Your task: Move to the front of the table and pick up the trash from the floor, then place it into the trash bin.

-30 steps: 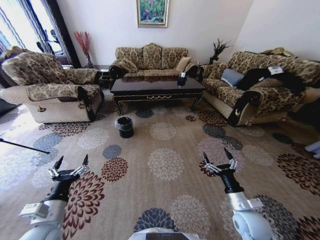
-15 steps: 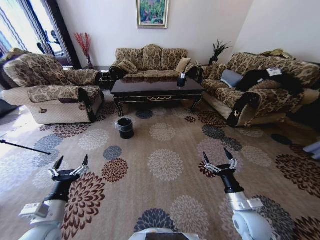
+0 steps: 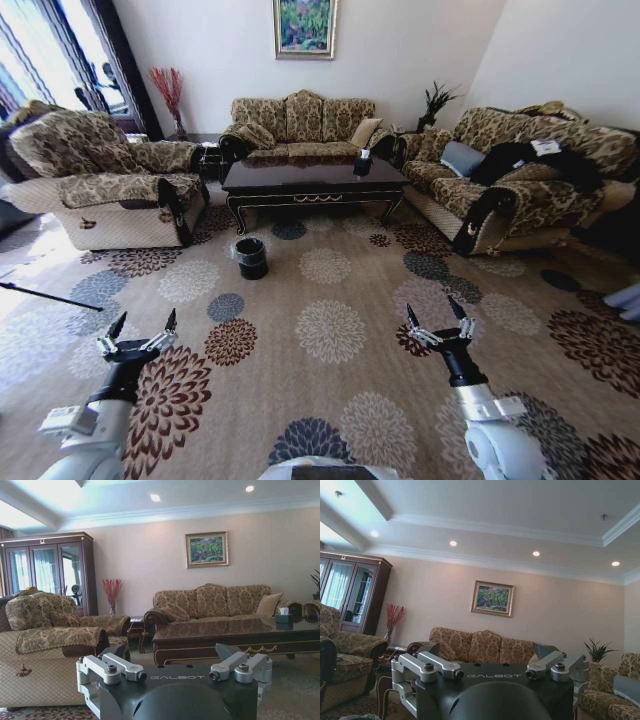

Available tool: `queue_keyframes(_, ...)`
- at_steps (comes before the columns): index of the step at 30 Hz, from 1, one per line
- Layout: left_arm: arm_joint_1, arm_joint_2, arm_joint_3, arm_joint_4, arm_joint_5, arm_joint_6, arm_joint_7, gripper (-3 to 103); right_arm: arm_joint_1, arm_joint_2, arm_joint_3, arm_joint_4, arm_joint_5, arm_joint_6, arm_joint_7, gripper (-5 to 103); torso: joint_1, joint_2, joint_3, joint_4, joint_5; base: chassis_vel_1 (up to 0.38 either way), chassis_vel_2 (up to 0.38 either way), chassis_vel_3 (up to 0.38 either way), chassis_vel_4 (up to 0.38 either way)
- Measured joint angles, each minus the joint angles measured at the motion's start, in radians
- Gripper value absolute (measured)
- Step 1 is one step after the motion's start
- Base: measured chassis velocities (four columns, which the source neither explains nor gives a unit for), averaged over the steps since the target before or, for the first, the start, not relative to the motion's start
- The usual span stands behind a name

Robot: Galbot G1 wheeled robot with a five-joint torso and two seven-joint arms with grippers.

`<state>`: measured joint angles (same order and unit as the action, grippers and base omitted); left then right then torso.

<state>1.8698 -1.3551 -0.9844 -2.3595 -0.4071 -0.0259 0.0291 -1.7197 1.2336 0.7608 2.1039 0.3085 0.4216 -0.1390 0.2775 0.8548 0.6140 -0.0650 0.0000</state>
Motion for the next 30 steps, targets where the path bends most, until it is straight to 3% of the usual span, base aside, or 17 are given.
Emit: queue_keyframes(30, 0.000, 0.000, 0.000, 0.000, 0.000, 0.000, 0.000, 100, 0.000, 0.000, 0.000, 0.000, 0.000, 0.000, 0.000, 100, 0.055, 0.122, 0.068, 0.0000, 0.0000, 0.000, 0.000, 0.000, 0.000)
